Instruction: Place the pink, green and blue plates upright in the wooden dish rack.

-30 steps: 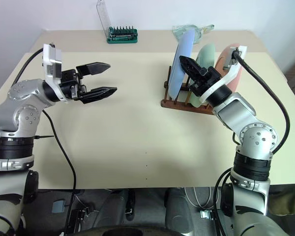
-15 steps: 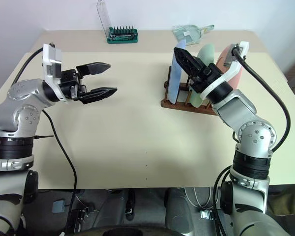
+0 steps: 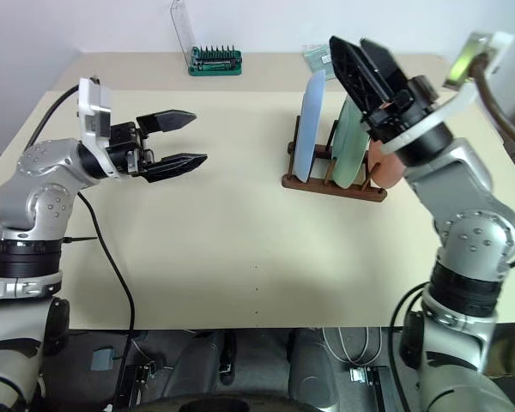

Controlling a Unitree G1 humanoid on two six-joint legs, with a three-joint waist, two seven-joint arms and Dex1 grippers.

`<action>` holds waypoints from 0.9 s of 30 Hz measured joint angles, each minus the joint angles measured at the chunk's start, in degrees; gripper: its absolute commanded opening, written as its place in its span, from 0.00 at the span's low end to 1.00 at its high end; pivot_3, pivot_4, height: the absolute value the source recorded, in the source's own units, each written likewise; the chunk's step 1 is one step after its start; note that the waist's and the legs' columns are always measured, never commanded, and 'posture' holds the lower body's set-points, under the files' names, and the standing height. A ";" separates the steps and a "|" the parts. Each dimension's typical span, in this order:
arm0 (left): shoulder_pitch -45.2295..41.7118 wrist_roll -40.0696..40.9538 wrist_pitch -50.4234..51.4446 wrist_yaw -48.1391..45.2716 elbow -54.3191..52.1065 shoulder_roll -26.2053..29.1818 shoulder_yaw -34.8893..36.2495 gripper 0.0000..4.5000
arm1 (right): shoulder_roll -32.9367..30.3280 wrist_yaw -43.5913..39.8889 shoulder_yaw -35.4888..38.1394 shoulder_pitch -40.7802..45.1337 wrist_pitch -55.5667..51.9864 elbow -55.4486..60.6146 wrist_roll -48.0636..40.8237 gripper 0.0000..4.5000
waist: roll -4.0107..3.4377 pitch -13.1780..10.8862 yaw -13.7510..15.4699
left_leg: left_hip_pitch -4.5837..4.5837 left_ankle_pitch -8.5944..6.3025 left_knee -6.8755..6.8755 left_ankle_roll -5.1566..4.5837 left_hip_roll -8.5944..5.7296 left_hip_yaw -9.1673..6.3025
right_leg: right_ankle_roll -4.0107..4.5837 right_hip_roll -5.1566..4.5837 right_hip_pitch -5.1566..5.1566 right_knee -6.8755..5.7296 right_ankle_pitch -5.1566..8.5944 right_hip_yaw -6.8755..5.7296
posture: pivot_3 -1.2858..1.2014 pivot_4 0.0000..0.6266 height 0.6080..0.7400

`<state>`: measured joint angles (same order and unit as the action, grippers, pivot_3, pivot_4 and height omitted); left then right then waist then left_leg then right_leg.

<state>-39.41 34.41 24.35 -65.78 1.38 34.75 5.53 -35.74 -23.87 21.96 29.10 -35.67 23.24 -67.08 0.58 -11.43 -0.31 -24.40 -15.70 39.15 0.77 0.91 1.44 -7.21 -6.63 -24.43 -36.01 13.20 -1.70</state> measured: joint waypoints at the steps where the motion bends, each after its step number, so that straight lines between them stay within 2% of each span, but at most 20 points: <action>1: 0.29 -0.02 0.01 0.09 0.00 0.06 0.05 1.00 | -1.56 -2.99 0.30 -2.20 0.30 0.89 0.95 0.99 | 0.00 0.00 -0.12 | 0.00 0.00 0.00 0.00 0.00 0.01 | 0.00 0.00 0.00 0.00 0.00 0.01 | 0.52 0.24 1.00; 3: 0.68 -0.04 0.00 -0.05 -0.05 0.07 -0.13 1.00 | -3.11 -8.44 1.63 -5.77 0.20 1.11 0.40 0.99 | 0.00 -0.01 -0.23 | 0.02 0.00 0.02 0.00 0.00 0.02 | 0.00 0.00 0.00 -0.02 0.00 0.02 | 0.52 0.24 1.00; 8: 3.82 -0.10 0.11 -0.14 -2.52 1.01 -0.32 1.00 | -12.50 -23.22 2.32 -11.71 -6.35 1.31 -5.45 0.99 | 0.01 -0.01 -0.36 | 0.09 0.00 0.01 0.00 0.02 0.01 | 0.01 0.01 0.04 -0.04 0.00 0.04 | 0.52 0.24 1.00; 13: 8.95 -0.53 0.38 0.04 -6.16 1.93 -0.77 1.00 | -18.10 -35.22 0.86 -15.95 -6.28 0.85 0.14 0.99 | 0.01 -0.01 -0.12 | 0.09 0.00 0.04 0.00 0.00 0.02 | 0.01 -0.02 0.06 -0.04 0.00 0.04 | 0.52 0.24 1.00; 22: 10.54 -1.72 -0.89 0.37 -6.17 2.06 -1.78 1.00 | -19.65 -39.98 -0.03 -19.39 -5.45 0.28 6.38 0.99 | 0.04 -0.01 0.63 | 0.09 0.00 0.06 0.00 0.00 0.02 | 0.01 -0.02 0.07 -0.03 -0.01 0.04 | 0.52 0.24 1.00; 27: 11.46 -1.71 -1.15 2.18 -7.08 1.54 -1.73 1.00 | -19.43 -39.16 -1.28 -15.39 -5.02 -0.12 7.81 0.99 | 0.04 -0.01 0.77 | 0.12 0.00 0.07 0.01 0.00 0.02 | 0.03 -0.02 0.08 -0.05 -0.02 0.04 | 0.52 0.24 1.00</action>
